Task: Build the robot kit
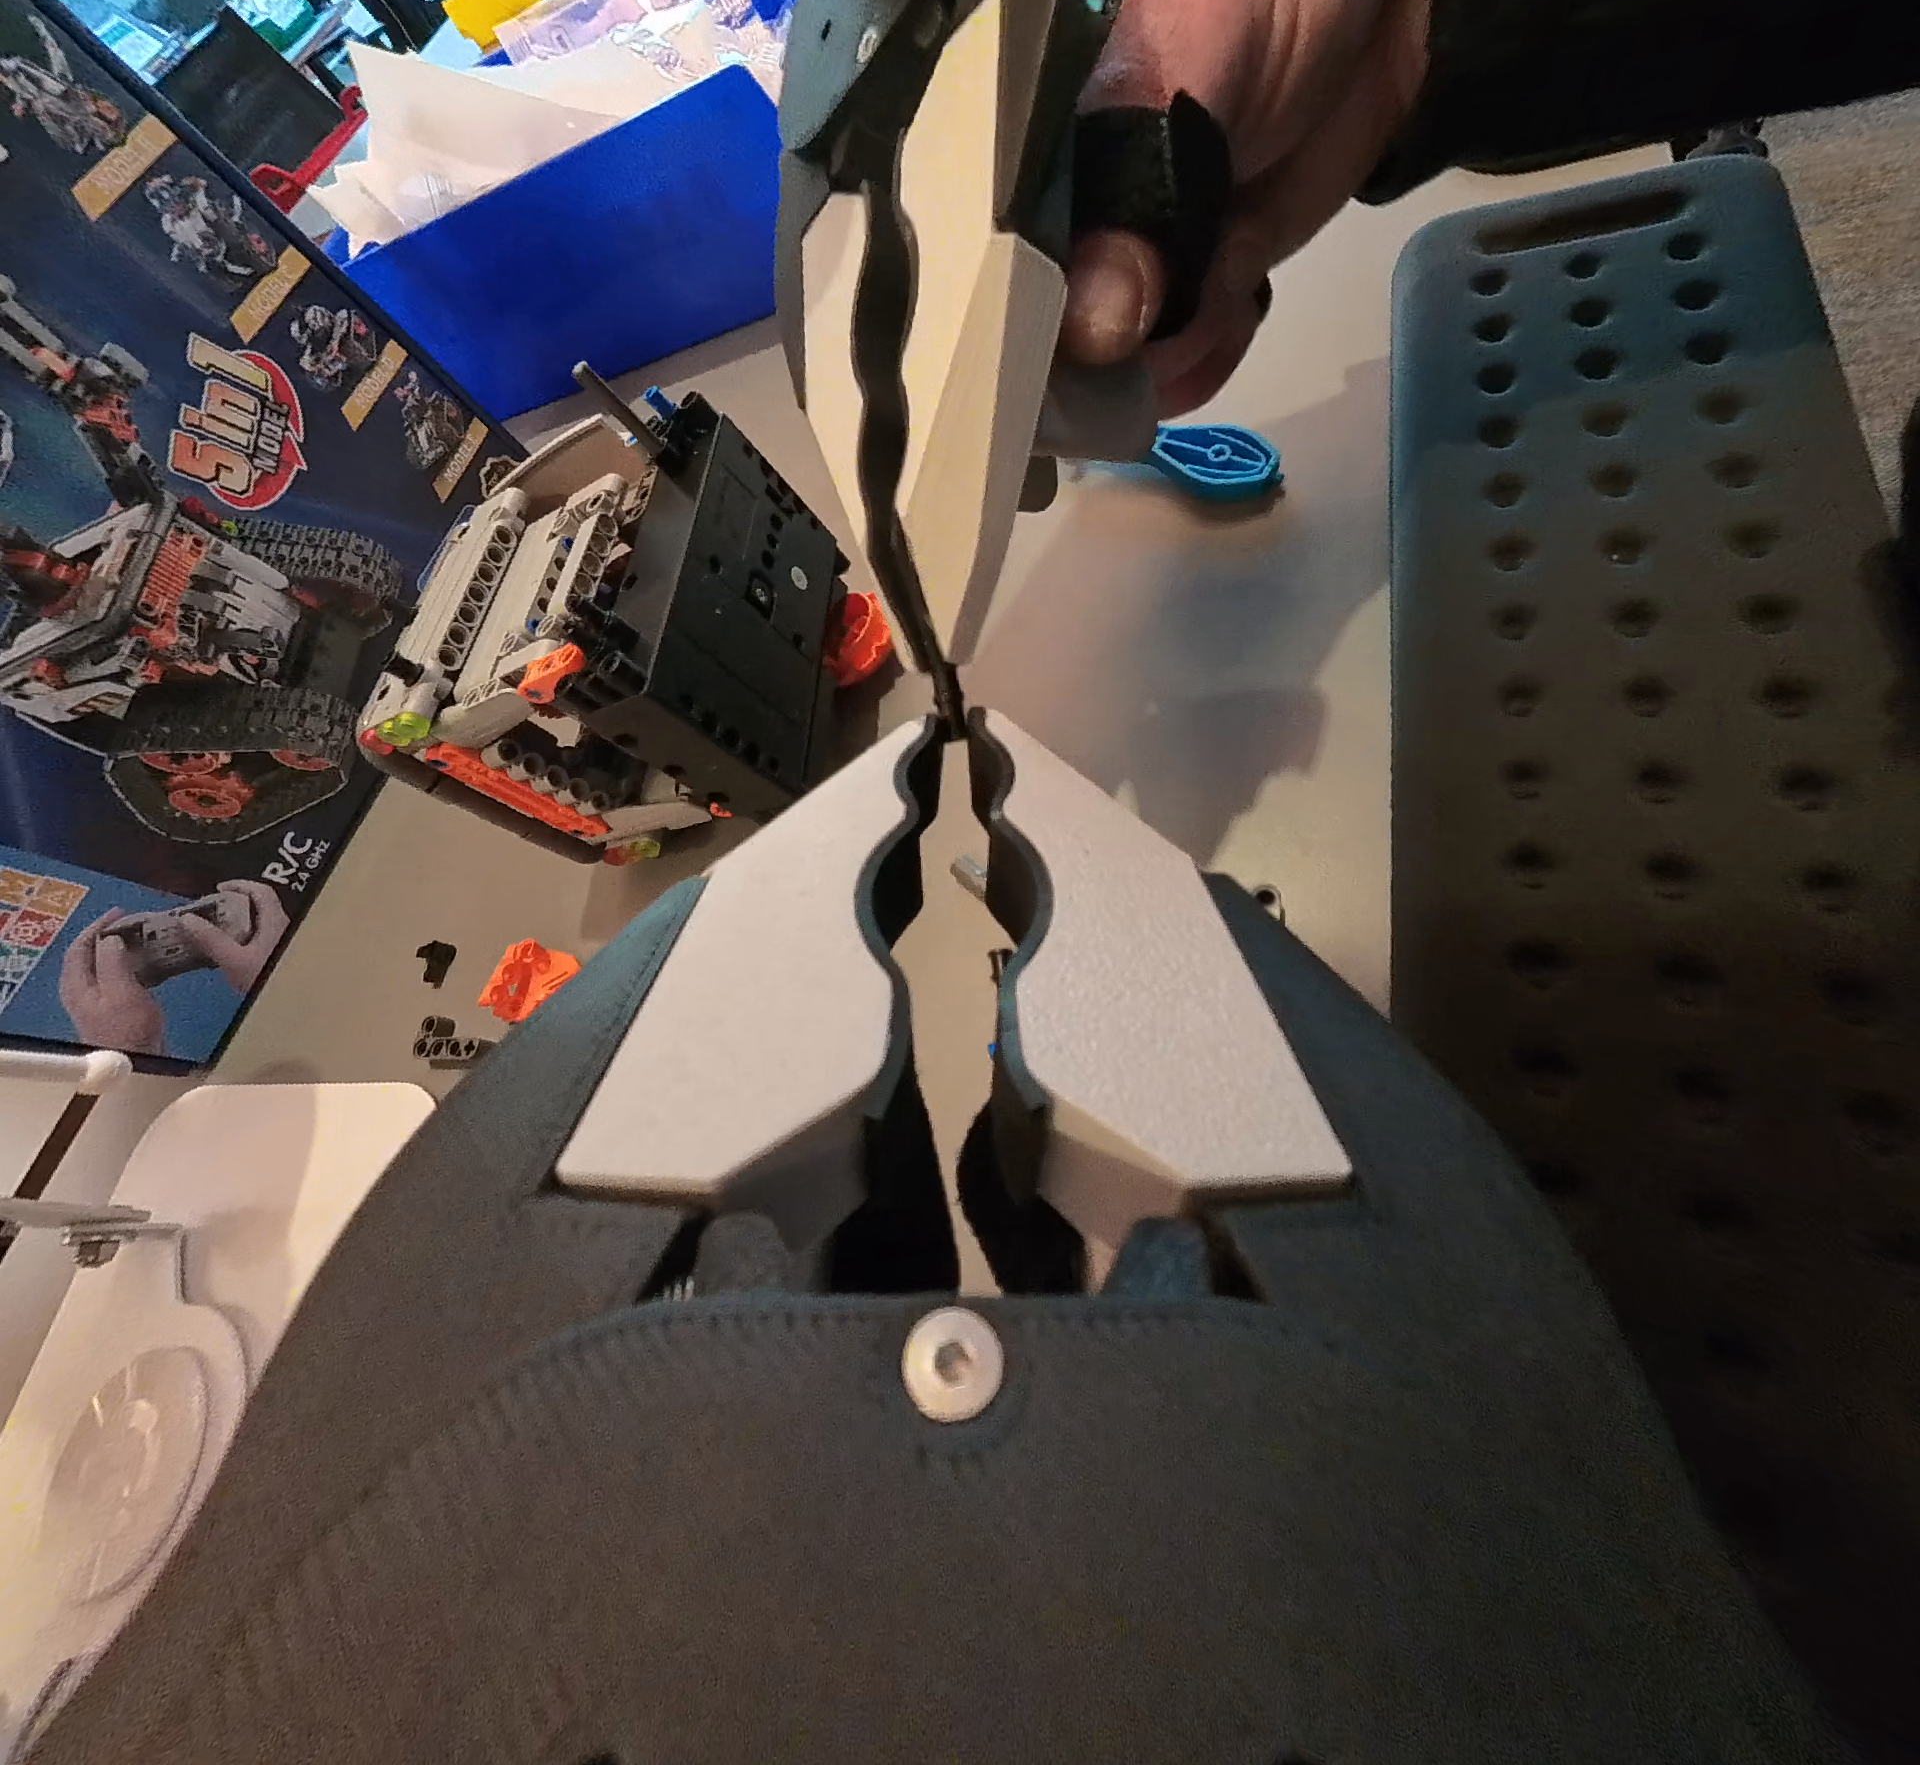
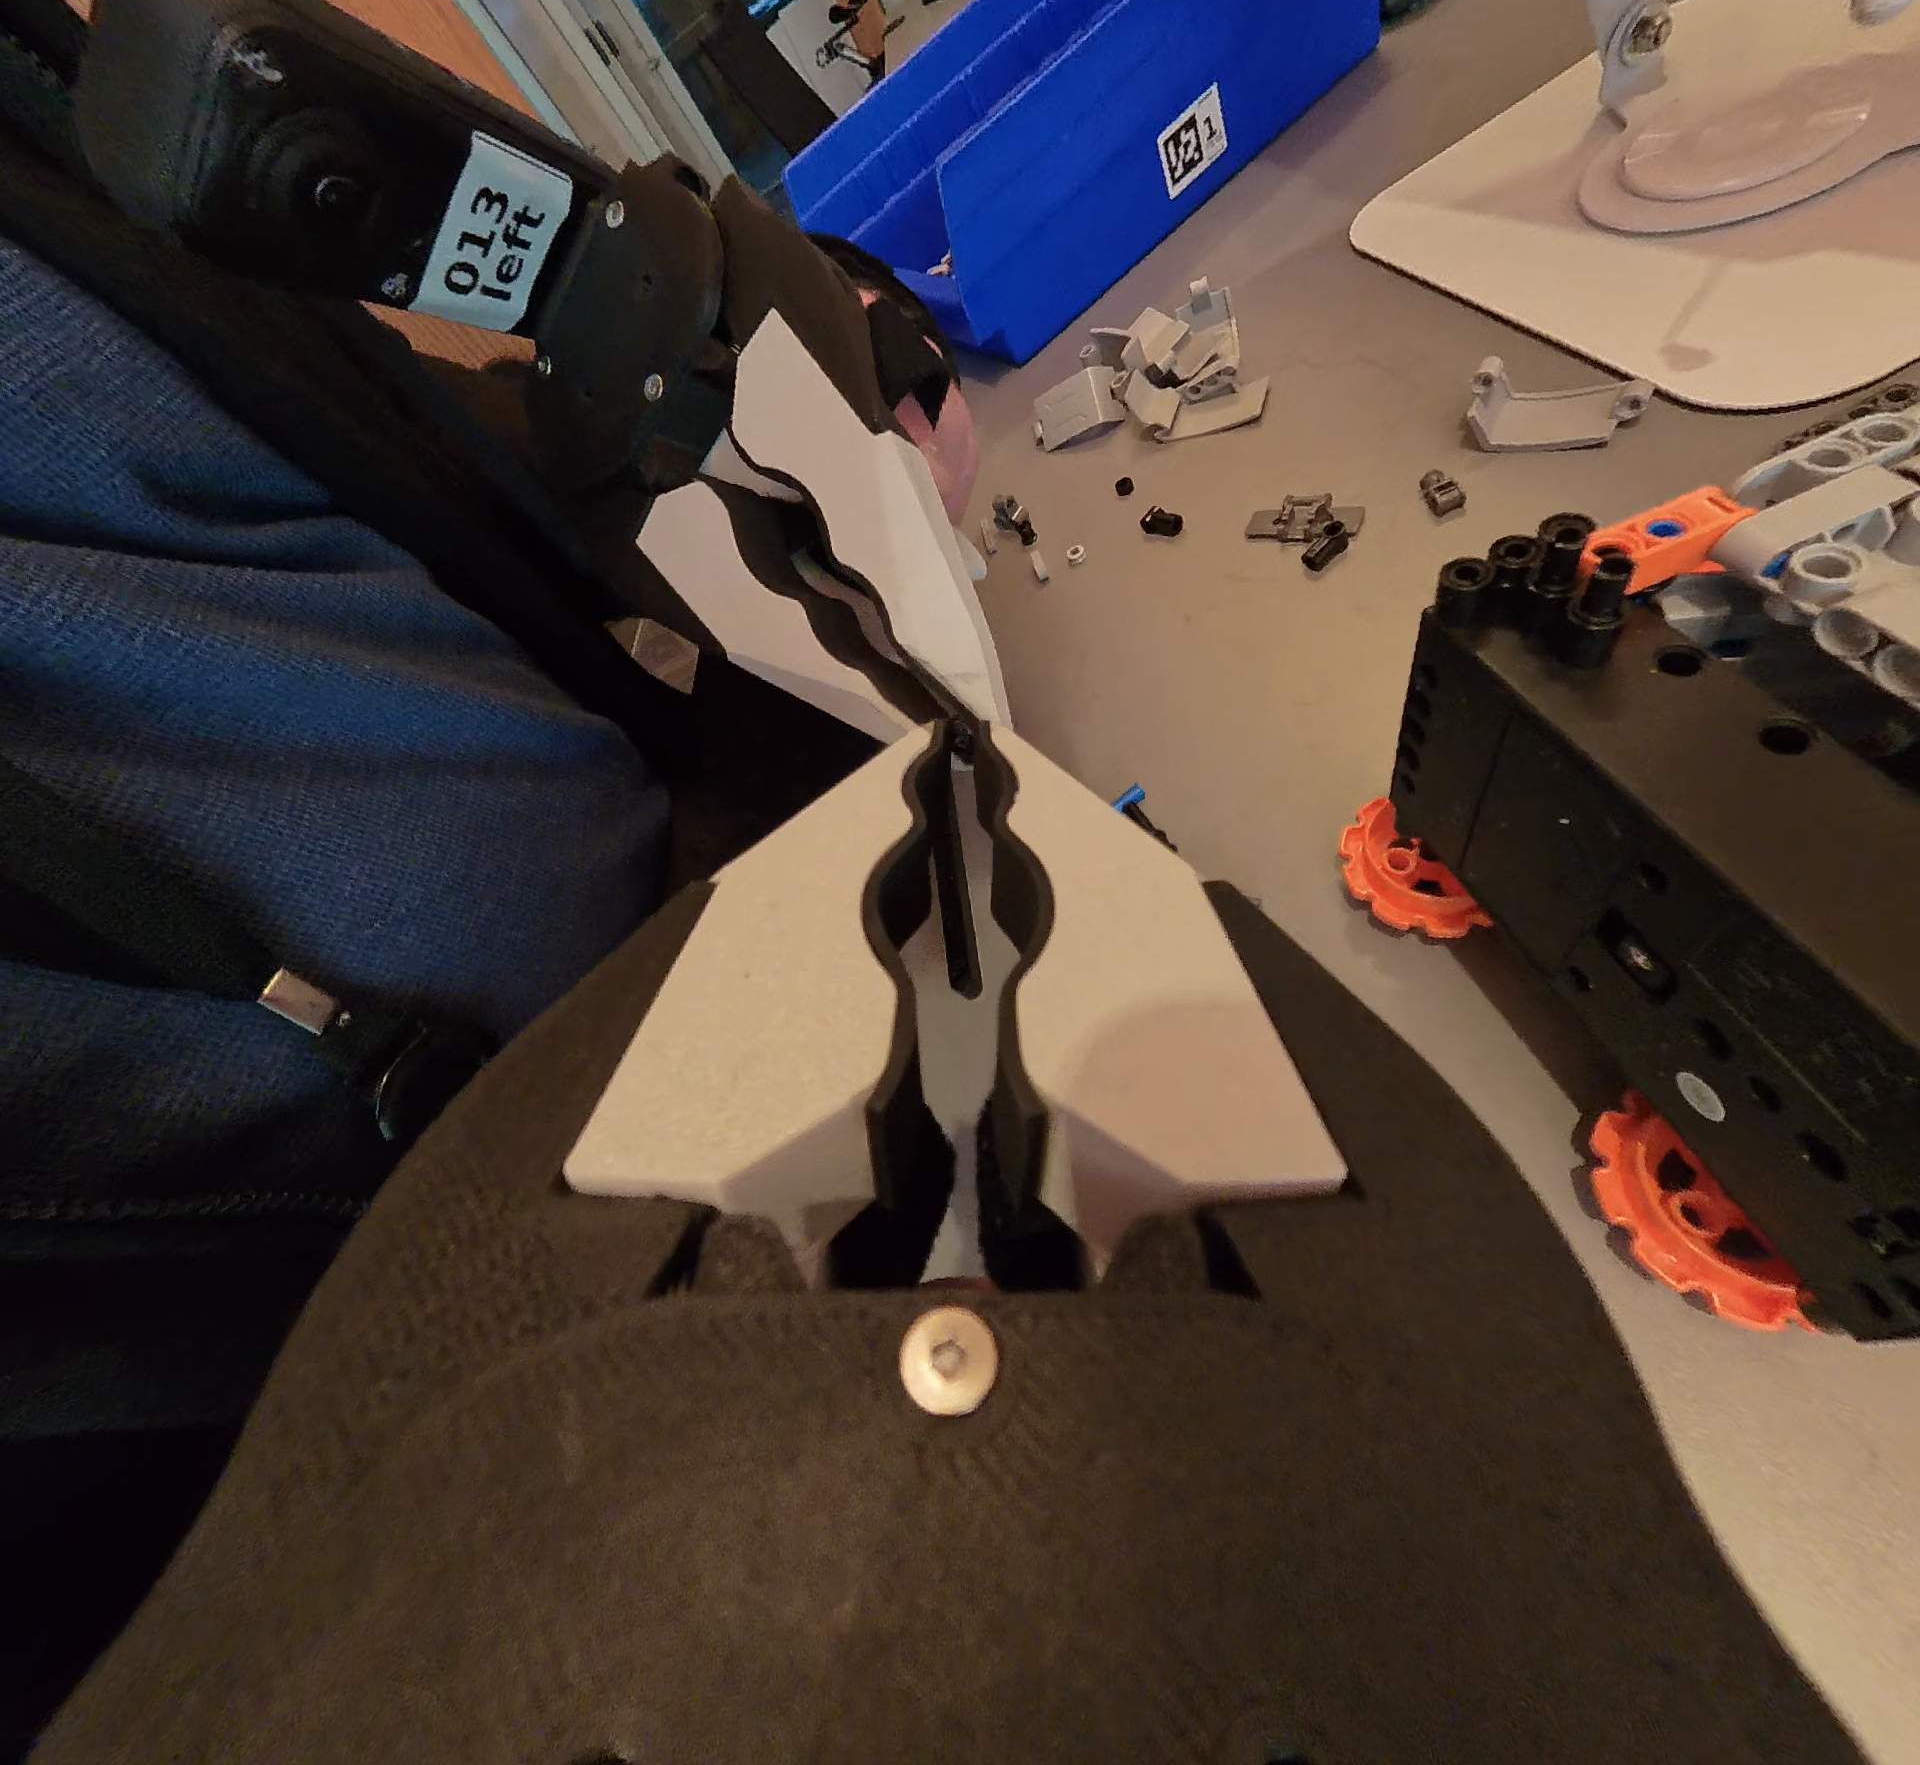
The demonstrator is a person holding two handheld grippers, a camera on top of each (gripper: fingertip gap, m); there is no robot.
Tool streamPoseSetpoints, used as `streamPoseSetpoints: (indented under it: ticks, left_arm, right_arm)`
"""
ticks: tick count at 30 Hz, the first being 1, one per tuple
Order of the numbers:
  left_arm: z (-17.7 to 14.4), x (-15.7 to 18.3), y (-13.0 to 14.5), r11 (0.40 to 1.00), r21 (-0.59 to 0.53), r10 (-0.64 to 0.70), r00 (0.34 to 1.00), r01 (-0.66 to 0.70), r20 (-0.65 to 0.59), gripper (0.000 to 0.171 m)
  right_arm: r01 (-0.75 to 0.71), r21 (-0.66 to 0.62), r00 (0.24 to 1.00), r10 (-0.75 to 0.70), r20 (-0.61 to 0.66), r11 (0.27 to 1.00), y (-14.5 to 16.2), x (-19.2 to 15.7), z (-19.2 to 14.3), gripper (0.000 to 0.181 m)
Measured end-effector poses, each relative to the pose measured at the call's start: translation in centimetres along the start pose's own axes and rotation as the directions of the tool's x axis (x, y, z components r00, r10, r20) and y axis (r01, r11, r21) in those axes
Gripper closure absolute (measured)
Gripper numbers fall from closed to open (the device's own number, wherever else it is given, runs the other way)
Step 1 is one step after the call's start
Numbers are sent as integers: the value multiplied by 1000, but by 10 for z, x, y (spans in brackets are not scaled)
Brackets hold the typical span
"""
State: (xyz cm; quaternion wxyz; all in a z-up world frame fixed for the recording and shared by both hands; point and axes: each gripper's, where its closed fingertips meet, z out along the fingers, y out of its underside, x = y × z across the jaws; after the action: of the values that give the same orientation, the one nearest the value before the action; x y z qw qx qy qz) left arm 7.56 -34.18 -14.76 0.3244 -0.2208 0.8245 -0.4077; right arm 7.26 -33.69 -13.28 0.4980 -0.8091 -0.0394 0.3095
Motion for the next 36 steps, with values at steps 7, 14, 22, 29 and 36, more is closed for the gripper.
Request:
streamPoseSetpoints:
  ticks: [7,14,22,29,36]
  left_arm:
    - [1,-9,-8,994,56,-94,996,94,3,167]
    - [-1,-7,-11,999,22,32,999,-32,8,157]
    - [4,-9,-17,999,50,-17,1000,17,10,168]
    - [8,-17,-32,991,110,-76,997,73,20,168]
    - [16,-28,-40,982,140,-128,991,123,25,156]
  right_arm:
    - [-15,52,1000,16,-18,999,-6,2,-7,180]
    - [-19,16,999,19,-25,1000,-1,2,-12,180]
    - [-16,81,999,19,-34,997,-9,2,-15,179]
    - [41,135,996,-29,-87,990,-17,2,-24,179]
    - [145,73,977,-131,-168,987,-24,9,-41,180]
